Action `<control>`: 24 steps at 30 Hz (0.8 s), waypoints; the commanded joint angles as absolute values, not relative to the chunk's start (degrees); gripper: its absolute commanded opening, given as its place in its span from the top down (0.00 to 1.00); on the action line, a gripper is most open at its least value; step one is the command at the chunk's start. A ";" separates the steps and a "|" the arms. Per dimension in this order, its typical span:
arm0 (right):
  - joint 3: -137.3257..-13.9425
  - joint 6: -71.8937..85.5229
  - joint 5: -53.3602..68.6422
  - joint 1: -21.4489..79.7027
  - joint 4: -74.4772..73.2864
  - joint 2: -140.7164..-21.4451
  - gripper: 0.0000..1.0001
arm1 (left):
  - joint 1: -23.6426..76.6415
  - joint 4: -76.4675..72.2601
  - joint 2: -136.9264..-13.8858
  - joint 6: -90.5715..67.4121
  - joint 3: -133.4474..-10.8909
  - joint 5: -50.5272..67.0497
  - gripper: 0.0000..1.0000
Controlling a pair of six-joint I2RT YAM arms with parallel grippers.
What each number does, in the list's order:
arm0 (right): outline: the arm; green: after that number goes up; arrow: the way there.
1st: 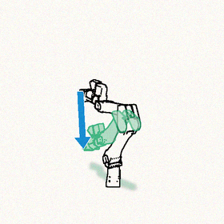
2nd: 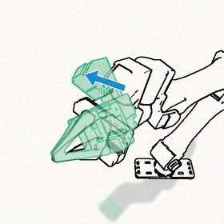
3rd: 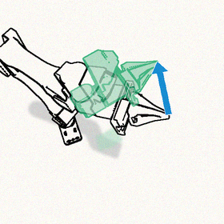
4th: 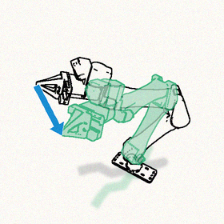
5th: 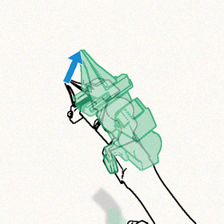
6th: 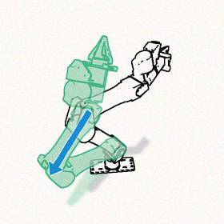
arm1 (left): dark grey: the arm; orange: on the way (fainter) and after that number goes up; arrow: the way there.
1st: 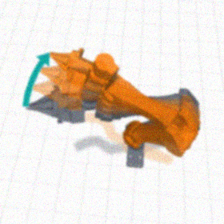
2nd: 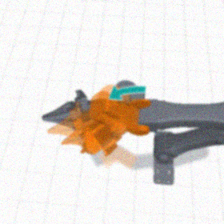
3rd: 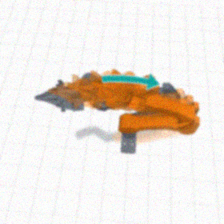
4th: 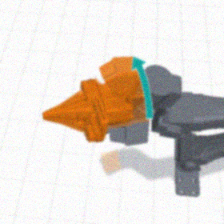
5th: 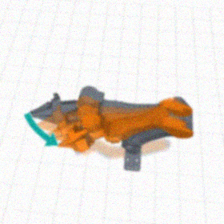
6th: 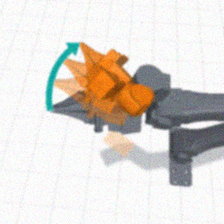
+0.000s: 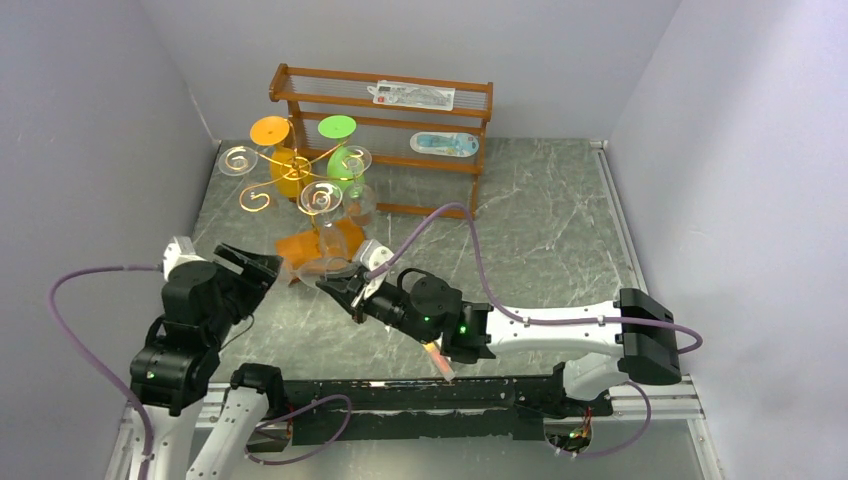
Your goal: Place the wine glass upside down on the wine glass rack
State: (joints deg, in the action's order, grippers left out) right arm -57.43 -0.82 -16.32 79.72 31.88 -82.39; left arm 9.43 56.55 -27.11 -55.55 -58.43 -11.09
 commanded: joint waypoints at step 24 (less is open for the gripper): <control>-47.25 2.79 -9.97 79.88 50.37 -71.83 1.00 | 9.78 43.73 -18.44 -84.95 -44.74 1.80 0.47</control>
State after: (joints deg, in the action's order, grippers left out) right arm -48.03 1.04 -11.35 79.70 44.53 -73.80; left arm 9.47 46.85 -19.25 -81.58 -46.54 -1.19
